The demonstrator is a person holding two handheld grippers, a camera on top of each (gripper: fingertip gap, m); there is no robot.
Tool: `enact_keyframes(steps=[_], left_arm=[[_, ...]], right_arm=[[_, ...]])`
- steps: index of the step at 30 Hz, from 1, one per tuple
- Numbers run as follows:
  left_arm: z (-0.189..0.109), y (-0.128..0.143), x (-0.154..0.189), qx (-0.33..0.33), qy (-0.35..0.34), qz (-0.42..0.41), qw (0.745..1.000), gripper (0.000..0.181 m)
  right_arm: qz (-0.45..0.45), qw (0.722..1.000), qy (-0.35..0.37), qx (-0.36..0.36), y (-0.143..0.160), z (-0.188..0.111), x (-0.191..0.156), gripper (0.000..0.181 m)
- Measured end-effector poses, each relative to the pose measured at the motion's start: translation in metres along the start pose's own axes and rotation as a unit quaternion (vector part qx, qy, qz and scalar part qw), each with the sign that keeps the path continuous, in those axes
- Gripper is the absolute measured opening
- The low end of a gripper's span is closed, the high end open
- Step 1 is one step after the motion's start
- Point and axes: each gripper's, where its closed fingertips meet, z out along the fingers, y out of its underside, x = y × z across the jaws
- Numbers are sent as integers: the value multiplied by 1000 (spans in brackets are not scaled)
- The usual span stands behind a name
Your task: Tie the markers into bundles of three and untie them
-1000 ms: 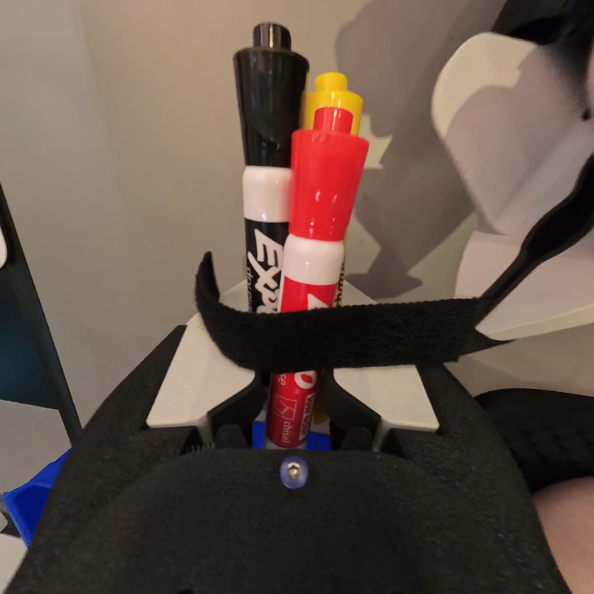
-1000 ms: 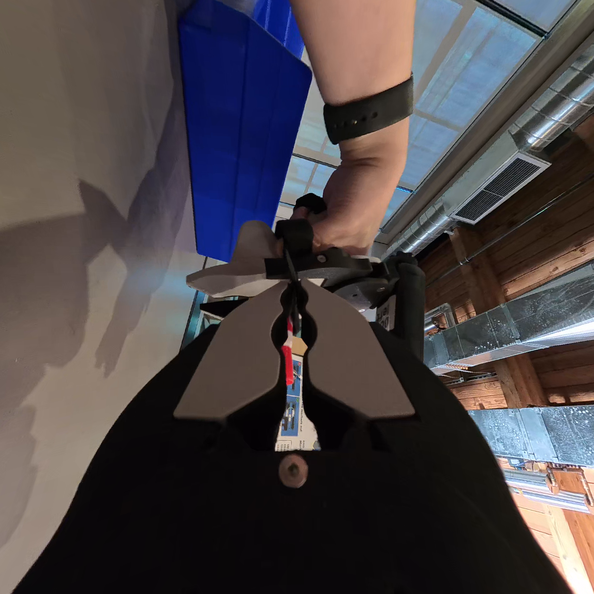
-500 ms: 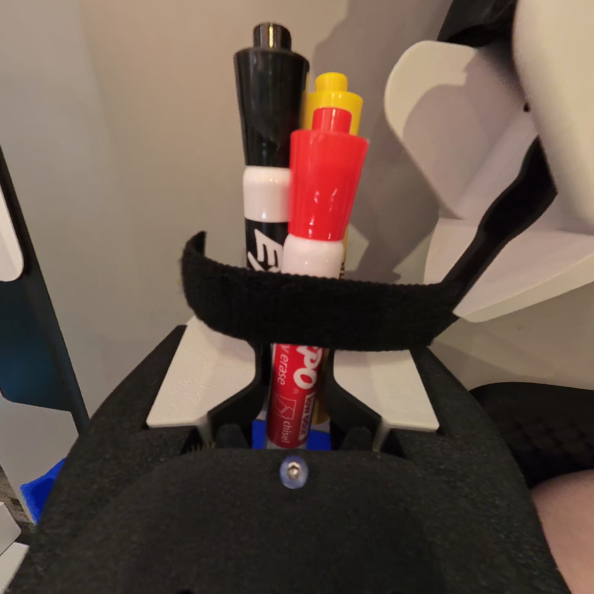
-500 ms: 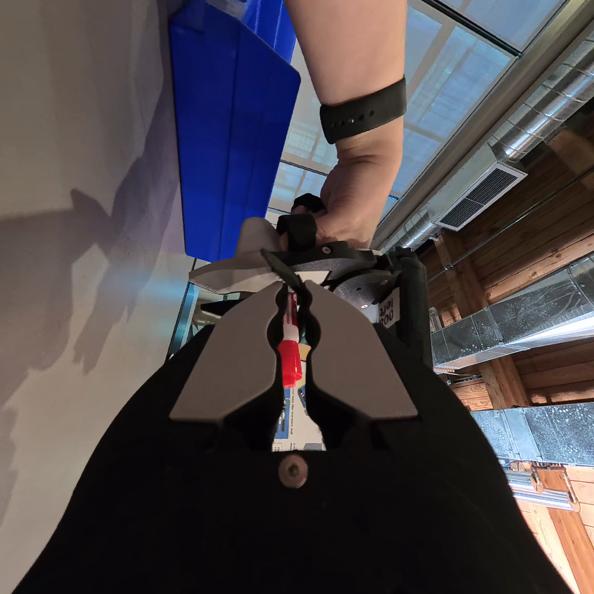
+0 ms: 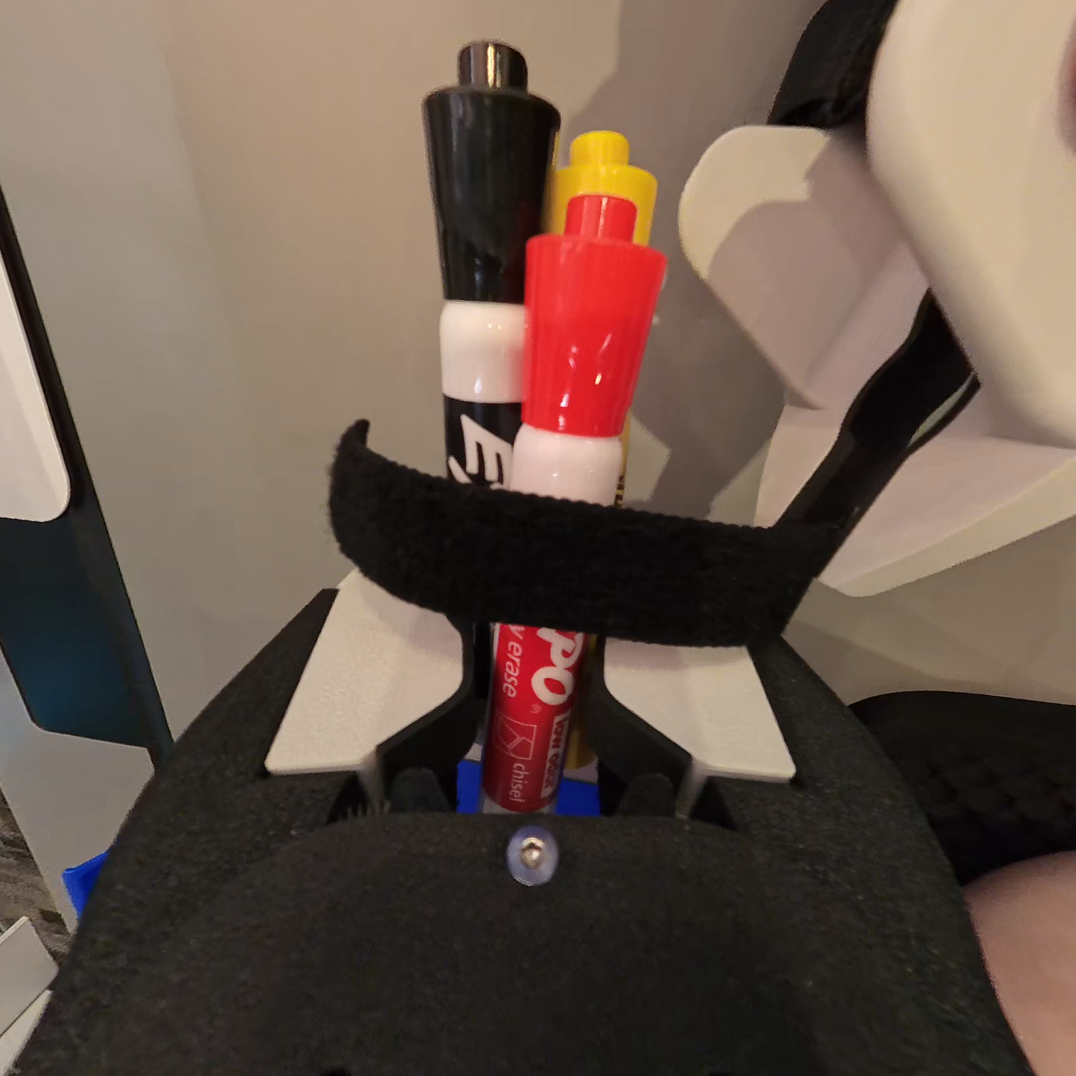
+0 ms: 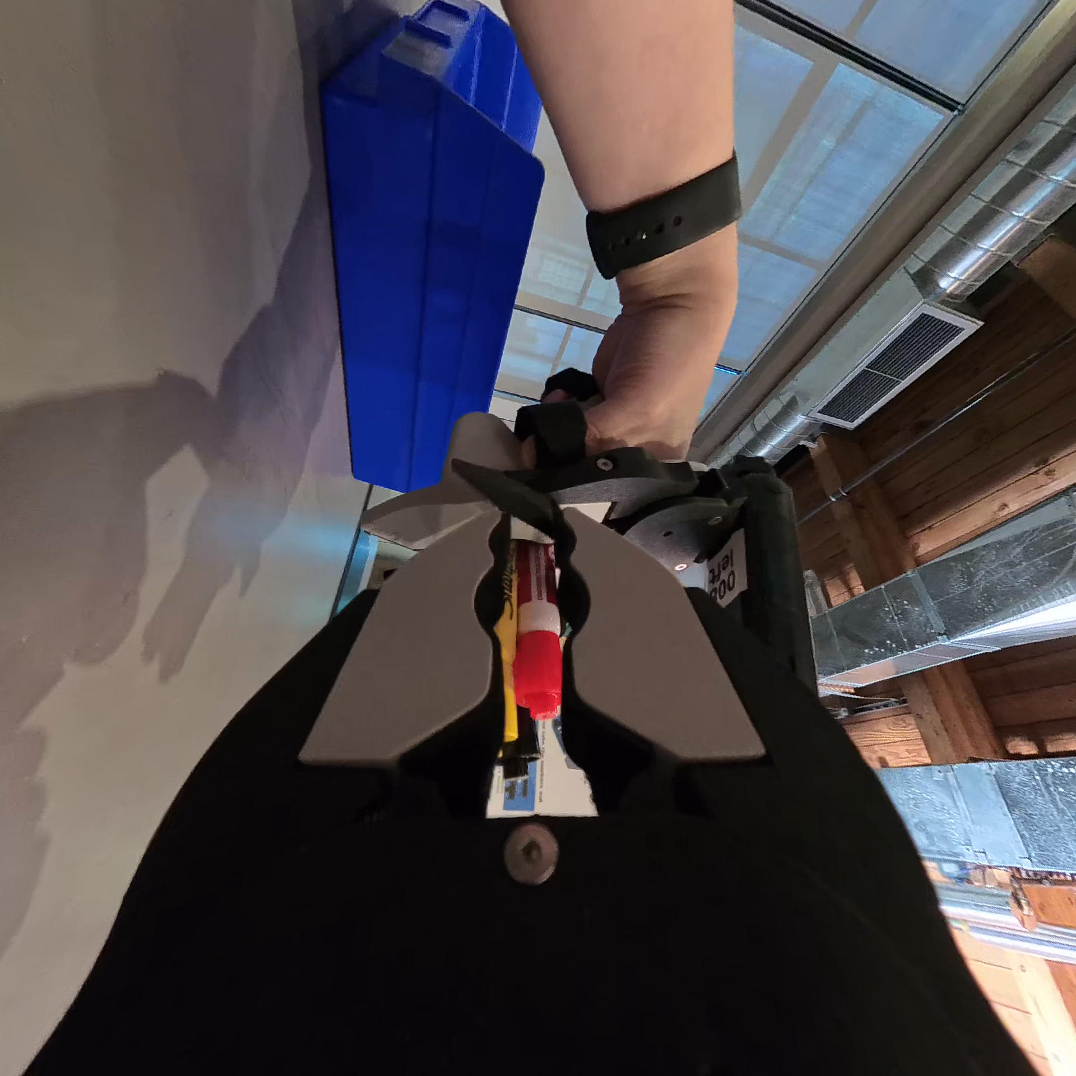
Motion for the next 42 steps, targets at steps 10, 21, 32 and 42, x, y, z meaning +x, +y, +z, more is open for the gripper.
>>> enact_keyframes(steps=[10, 21, 32, 42], left_arm=[[-5, -2, -1, 4, -9, 0, 1000, 42], [-9, -1, -2, 10, -12, -4, 1000, 42], [-12, -2, -2, 17, -11, -5, 1000, 41], [-12, 1, -2, 17, -9, -11, 1000, 42]], right_arm=[[10, 1000, -13, -1, 2, -1, 0, 22], [13, 1000, -17, -2, 4, -3, 1, 30], [14, 1000, -24, -6, 7, -4, -2, 39], [27, 999, -31, -6, 9, -4, -4, 51]])
